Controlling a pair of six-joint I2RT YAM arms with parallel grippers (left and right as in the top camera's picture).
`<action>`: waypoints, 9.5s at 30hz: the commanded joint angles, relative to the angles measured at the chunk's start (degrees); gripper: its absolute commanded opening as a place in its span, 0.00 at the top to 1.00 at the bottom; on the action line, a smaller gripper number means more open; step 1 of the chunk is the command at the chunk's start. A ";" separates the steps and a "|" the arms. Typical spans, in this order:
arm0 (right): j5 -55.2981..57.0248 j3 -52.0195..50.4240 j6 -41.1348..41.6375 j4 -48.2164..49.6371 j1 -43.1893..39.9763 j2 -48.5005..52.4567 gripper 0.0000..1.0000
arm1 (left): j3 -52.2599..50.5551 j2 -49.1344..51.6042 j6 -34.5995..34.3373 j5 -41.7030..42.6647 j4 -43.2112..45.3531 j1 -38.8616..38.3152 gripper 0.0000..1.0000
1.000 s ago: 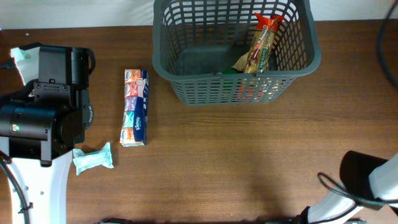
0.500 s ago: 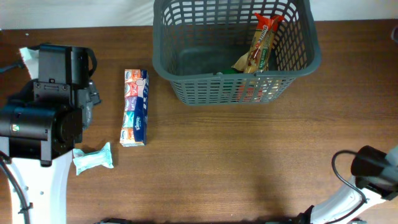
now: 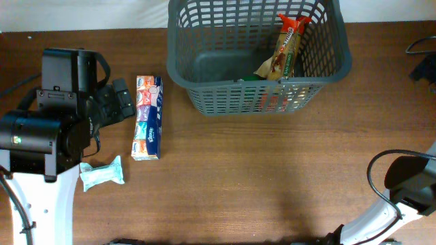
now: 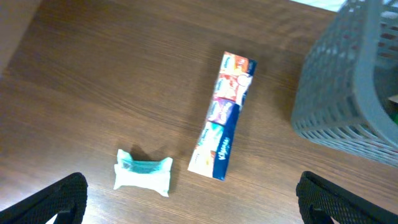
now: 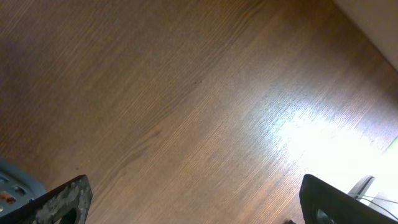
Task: Pack container
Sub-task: 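Move the left gripper toward the top of the tissue pack stack, then close the left gripper on the top tissue pack, then lift the tissue pack and carry it toward the basket, then lower the tissue pack into the basket with the left gripper, then retract the left gripper toward the light-green tissue pack on the table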
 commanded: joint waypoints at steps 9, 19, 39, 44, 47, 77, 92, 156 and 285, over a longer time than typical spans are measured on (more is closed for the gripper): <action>-0.15 -0.28 0.70 0.20 -0.37 -0.35 0.01 | 0.02 5.40 11.58 2.86 -0.28 0.24 0.01; -0.15 -0.28 0.70 0.20 -0.37 -0.35 0.01 | 0.04 18.27 19.12 16.81 3.58 5.11 0.00; -0.15 -0.28 0.70 0.20 -0.37 -0.35 0.01 | -0.22 39.52 20.44 22.38 5.46 9.18 0.01; -0.15 -0.28 0.70 0.20 -0.37 -0.35 0.01 | -2.08 42.12 20.44 22.36 5.75 8.28 0.01; -0.15 -0.28 0.70 0.20 -0.37 -0.35 0.01 | -4.55 42.53 20.41 22.34 7.56 7.52 0.01; -0.15 -0.28 0.70 0.20 -0.37 -0.35 0.01 | -17.88 43.17 16.35 16.79 27.19 5.75 0.01; -0.15 -0.28 0.70 0.20 -0.37 -0.35 0.01 | -17.88 44.00 16.33 16.81 28.24 5.75 0.01; -0.15 -0.28 0.70 0.22 -0.37 -0.35 0.01 | 34.01 22.71 3.23 4.44 5.92 0.59 0.98; -0.15 -0.28 0.70 0.22 -0.37 -0.35 0.01 | -25.81 11.96 -58.10 5.25 1.75 24.76 0.01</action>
